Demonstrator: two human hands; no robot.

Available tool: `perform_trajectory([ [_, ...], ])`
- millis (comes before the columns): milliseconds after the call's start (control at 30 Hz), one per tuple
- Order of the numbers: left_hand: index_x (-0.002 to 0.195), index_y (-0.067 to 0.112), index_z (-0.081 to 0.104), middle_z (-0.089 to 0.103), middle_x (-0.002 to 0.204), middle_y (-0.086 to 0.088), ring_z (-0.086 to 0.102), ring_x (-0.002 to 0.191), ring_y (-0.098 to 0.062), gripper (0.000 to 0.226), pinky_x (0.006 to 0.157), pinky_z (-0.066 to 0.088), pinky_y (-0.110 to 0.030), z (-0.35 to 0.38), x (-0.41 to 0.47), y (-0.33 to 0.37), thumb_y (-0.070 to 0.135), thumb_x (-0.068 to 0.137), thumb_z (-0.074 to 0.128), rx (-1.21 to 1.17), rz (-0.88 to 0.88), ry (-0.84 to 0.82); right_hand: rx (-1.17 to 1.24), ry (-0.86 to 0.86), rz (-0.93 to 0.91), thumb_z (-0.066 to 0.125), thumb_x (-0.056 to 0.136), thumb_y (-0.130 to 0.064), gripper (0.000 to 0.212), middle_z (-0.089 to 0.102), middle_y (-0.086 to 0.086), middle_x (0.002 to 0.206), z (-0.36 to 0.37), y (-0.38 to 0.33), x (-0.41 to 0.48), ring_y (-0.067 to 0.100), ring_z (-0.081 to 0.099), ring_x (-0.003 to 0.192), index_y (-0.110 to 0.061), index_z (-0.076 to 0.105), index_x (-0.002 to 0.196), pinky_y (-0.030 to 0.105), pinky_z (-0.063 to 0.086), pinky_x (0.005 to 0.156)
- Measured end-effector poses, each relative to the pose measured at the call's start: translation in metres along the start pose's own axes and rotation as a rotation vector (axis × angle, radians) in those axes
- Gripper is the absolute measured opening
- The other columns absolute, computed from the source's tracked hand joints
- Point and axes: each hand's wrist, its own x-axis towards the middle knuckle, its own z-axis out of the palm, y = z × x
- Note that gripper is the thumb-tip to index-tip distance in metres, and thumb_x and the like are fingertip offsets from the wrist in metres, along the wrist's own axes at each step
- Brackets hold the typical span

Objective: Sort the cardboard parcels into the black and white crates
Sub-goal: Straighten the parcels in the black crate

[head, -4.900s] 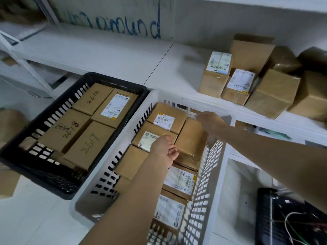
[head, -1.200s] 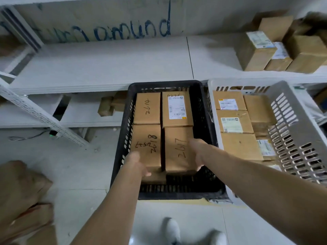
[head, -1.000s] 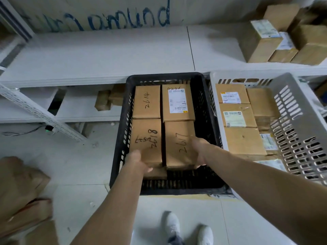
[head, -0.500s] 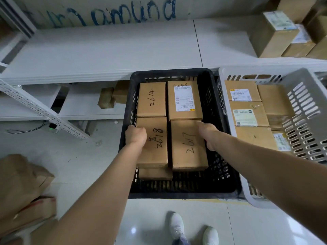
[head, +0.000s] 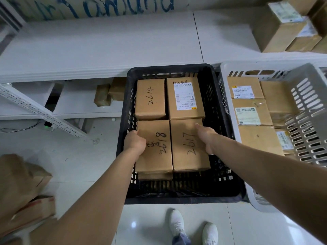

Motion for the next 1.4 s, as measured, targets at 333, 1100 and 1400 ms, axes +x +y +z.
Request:
perform_trajectory([
  [333, 0.143, 0.009, 0.035, 0.044, 0.144, -0.013, 0.046, 0.128, -0.033, 0.047, 0.099, 0.042, -0.039, -0.012, 0.025, 0.062, 0.009, 0.097, 0.043, 0.061, 0.164, 0.202, -0.102, 0.203, -0.204, 0.034, 0.096, -0.049, 0.067, 0.037, 0.011, 0.146, -0.013, -0.043, 0.014, 0.033, 0.037, 0.131, -0.011, 0.019, 0.149, 0.042, 0.030, 0.106],
  [1100, 0.128, -0.001, 0.054, 0.057, 0.130, -0.015, 0.054, 0.116, -0.030, 0.034, 0.082, 0.036, -0.027, -0.010, 0.098, 0.075, 0.012, 0.097, 0.047, 0.110, 0.144, 0.051, -0.022, 0.060, -0.232, 0.042, 0.091, -0.057, 0.074, 0.039, 0.005, 0.147, -0.008, -0.076, 0.067, 0.025, 0.033, 0.135, -0.012, 0.026, 0.148, 0.039, 0.025, 0.108],
  [1400, 0.145, 0.012, 0.036, 0.047, 0.142, -0.011, 0.048, 0.125, -0.029, 0.048, 0.099, 0.042, -0.033, -0.007, 0.105, 0.087, 0.011, 0.098, 0.043, 0.029, 0.088, -0.026, 0.051, 0.046, -0.235, 0.048, 0.090, -0.055, 0.078, 0.037, 0.003, 0.148, -0.005, -0.072, 0.069, 0.025, 0.031, 0.136, -0.014, 0.018, 0.150, 0.041, 0.023, 0.110],
])
